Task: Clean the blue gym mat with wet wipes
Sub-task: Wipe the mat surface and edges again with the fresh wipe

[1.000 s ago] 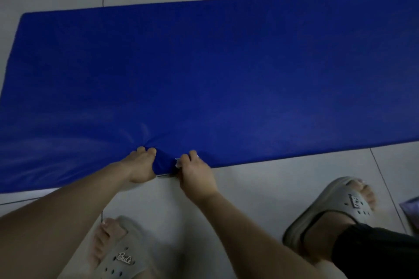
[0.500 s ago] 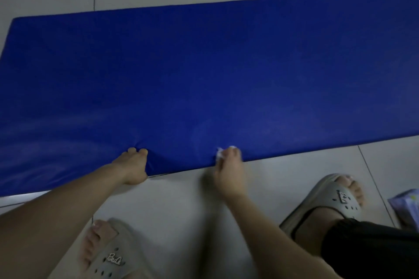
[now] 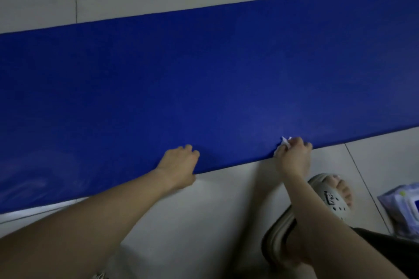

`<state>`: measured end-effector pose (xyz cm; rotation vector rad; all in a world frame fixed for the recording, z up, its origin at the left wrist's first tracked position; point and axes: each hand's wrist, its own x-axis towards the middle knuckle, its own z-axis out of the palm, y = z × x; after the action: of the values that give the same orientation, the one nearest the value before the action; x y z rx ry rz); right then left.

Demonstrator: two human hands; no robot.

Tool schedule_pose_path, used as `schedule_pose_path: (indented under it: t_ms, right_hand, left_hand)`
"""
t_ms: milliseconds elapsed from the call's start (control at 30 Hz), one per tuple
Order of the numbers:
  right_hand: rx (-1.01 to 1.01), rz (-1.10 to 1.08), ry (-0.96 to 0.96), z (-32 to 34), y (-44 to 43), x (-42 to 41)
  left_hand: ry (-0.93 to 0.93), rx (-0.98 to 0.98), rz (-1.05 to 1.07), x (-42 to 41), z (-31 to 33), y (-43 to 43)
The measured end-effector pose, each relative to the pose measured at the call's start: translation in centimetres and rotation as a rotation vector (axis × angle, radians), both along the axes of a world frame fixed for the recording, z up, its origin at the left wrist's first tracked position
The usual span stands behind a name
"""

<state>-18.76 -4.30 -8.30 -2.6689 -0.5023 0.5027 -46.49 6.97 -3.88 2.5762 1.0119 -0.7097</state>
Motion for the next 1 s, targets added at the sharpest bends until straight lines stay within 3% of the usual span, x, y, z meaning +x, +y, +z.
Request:
schedule_pose_path:
  t_ms: [100, 167, 233, 467, 600, 700, 833, 1000]
  right_hand:
    - [0.02, -0.3, 0.098, -0.5, 0.1, 1.5]
    - [0.115, -0.371, 0.197, -0.7, 0.0, 2.1]
    - [0.197, -0.388, 0.265, -0.5, 0.0, 2.4]
    - [0.213, -0.331, 0.375, 0.3, 1.0, 2.8]
    - [0.281, -0.151, 0.457, 0.6, 3.3, -1.0]
    - [0.177, 0.101, 0.455, 0.7, 5.9, -6.0]
    - [-0.005, 0.358, 0.314, 1.0, 8.1, -12.4]
    - [-0.083, 0.663, 0.145, 2.0, 10.9, -20.6]
  left_hand:
    - [-0.082, 0.056, -0.083, 3.6, -0.9, -1.4]
    - [-0.078, 0.09, -0.101, 4.8, -1.4, -1.6]
    - [-0.044, 0.119, -0.142, 5.2, -1.8, -1.5]
    - [-0.066, -0.007, -0.192, 4.1, -1.5, -0.7]
    - [-0.033, -0.049, -0.086, -0.3, 0.1, 2.7]
    - [0.076, -0.016, -0.026, -5.7, 0.9, 5.4]
    - [0.113, -0.021, 0.085, -11.9, 0.9, 6.5]
    - [0.131, -0.096, 0.179, -14.7, -0.6, 3.1]
